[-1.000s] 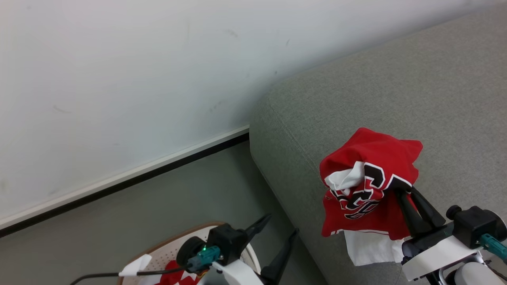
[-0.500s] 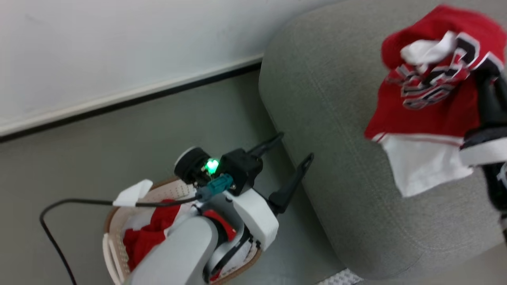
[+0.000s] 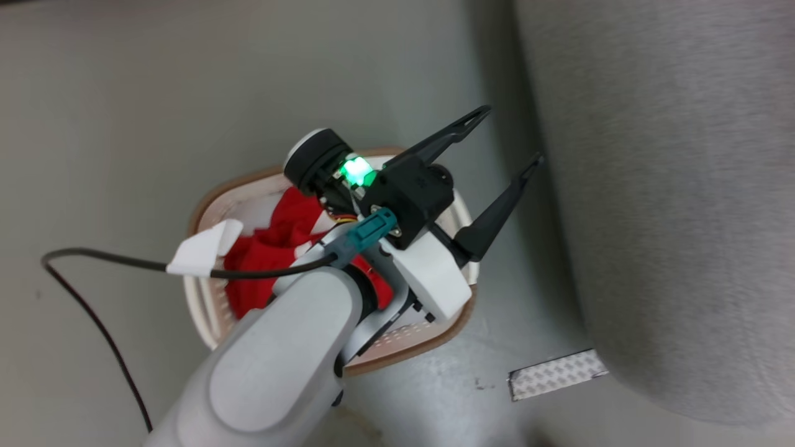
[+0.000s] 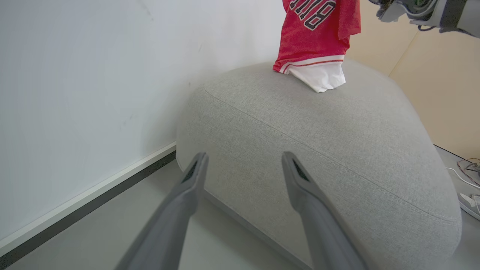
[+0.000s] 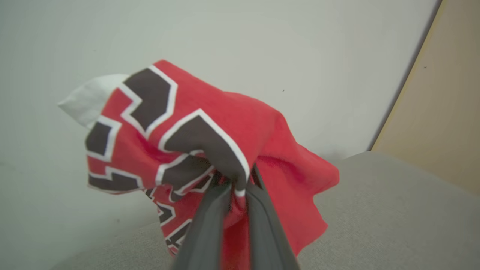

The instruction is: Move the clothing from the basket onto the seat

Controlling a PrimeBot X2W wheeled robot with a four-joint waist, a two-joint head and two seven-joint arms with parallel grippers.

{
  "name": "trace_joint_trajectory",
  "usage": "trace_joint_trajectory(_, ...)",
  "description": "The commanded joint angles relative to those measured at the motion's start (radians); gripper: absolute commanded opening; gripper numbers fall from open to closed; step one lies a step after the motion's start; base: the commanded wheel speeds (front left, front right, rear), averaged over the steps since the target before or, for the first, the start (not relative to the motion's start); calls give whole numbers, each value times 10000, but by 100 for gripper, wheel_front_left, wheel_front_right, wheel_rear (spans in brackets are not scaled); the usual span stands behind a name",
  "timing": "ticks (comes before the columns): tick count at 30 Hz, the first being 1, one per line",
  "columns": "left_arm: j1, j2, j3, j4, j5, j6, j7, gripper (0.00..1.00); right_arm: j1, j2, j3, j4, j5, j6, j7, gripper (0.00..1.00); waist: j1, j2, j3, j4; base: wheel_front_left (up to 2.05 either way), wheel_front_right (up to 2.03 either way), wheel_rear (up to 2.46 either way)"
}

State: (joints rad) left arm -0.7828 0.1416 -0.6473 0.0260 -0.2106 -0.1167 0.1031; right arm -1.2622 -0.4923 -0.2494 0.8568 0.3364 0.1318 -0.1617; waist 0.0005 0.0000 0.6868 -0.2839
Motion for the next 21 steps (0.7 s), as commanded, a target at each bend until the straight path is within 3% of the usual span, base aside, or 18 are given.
trace_joint_trajectory(1,-209,-35,6,-34,90,10,-97,100,-199,-104,-306,467,-372,-21,-119,0,-5,0,851,868,0,0,0)
trace_joint_trajectory(8,-84,-32,-75,212,106,114,-441,100,-157,122,-2313,2778,-1850,-21,-810,1,-5,0,896,1195,0,0,0)
trace_joint_trajectory(10,-18,39,-18,284,60,175,-496,100,-40,261,-2674,2972,-2243,-21,-942,42,-5,0,737,1163,0,0,0)
trace_joint_trajectory(11,49,88,29,338,28,210,-537,100,70,364,-2721,3036,-2521,-21,-977,100,-5,0,615,1122,0,0,0)
trace_joint_trajectory(15,439,265,214,566,-187,362,-837,100,501,858,-2684,2675,-3397,-21,-1043,100,-5,0,-126,887,0,0,0)
trace_joint_trajectory(21,1548,422,520,994,-616,706,-1535,100,2392,2019,-1842,213,-3520,-21,-1036,100,-5,0,-1847,807,0,0,0)
